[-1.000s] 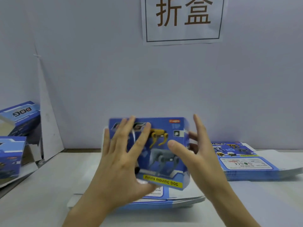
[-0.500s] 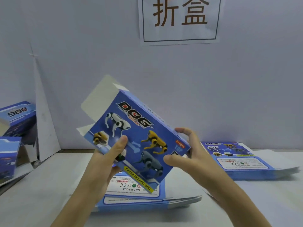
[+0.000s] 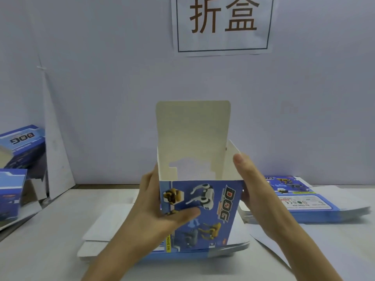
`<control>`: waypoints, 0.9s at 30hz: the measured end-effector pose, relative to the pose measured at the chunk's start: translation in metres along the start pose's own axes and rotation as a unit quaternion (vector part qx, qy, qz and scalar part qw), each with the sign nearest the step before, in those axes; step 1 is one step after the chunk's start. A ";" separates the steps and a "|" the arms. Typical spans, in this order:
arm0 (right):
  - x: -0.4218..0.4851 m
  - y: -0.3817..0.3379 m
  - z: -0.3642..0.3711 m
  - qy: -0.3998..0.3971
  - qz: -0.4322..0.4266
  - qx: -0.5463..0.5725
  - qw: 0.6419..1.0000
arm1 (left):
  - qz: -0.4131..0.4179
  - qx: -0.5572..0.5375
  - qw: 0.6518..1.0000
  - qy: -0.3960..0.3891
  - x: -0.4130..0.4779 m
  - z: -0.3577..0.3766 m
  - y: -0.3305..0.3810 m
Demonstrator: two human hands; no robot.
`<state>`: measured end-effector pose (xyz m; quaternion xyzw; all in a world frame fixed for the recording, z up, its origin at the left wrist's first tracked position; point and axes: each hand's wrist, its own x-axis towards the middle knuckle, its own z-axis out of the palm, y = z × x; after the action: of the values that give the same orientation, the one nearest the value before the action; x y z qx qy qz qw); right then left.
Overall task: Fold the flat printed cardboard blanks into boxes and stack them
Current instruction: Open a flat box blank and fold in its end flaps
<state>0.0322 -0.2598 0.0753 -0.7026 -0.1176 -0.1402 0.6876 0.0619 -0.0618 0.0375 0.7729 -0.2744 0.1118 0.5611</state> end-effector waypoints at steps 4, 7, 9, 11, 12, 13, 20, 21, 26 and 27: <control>0.005 -0.006 0.003 0.015 0.017 -0.008 1.000 | -0.042 -0.080 0.996 0.012 0.002 -0.001 -0.001; -0.004 -0.008 0.001 -0.010 0.043 0.033 0.999 | -0.040 -0.098 0.994 0.021 0.003 0.001 -0.003; -0.011 -0.004 -0.007 -0.032 0.048 0.050 0.997 | -0.051 -0.091 0.994 0.018 0.005 0.002 -0.005; -0.004 -0.003 -0.001 0.002 0.070 0.102 0.992 | -0.070 -0.075 0.995 0.013 0.007 0.002 -0.007; -0.003 0.003 -0.001 0.023 0.073 0.136 0.988 | -0.077 -0.073 0.994 0.010 0.007 0.001 -0.008; -0.006 0.011 -0.002 0.030 0.063 0.179 0.981 | -0.080 -0.071 0.994 0.006 0.008 0.001 -0.009; -0.009 0.044 0.020 0.170 0.025 0.289 0.942 | -0.078 -0.078 0.994 0.001 0.008 0.001 -0.017; -0.009 0.044 0.022 0.189 0.018 0.277 0.942 | -0.078 -0.080 0.994 0.001 0.008 0.001 -0.017; -0.007 0.034 0.018 0.247 -0.063 0.015 0.967 | -0.068 -0.083 0.994 0.008 0.009 -0.003 -0.017; -0.008 0.032 0.018 0.260 -0.103 -0.088 0.956 | -0.064 -0.085 0.994 0.021 0.009 -0.004 -0.017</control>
<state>0.0371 -0.2429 0.0429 -0.6834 0.0066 -0.3980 0.6120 0.0789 -0.0572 0.0294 0.7361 -0.2208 0.0686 0.6362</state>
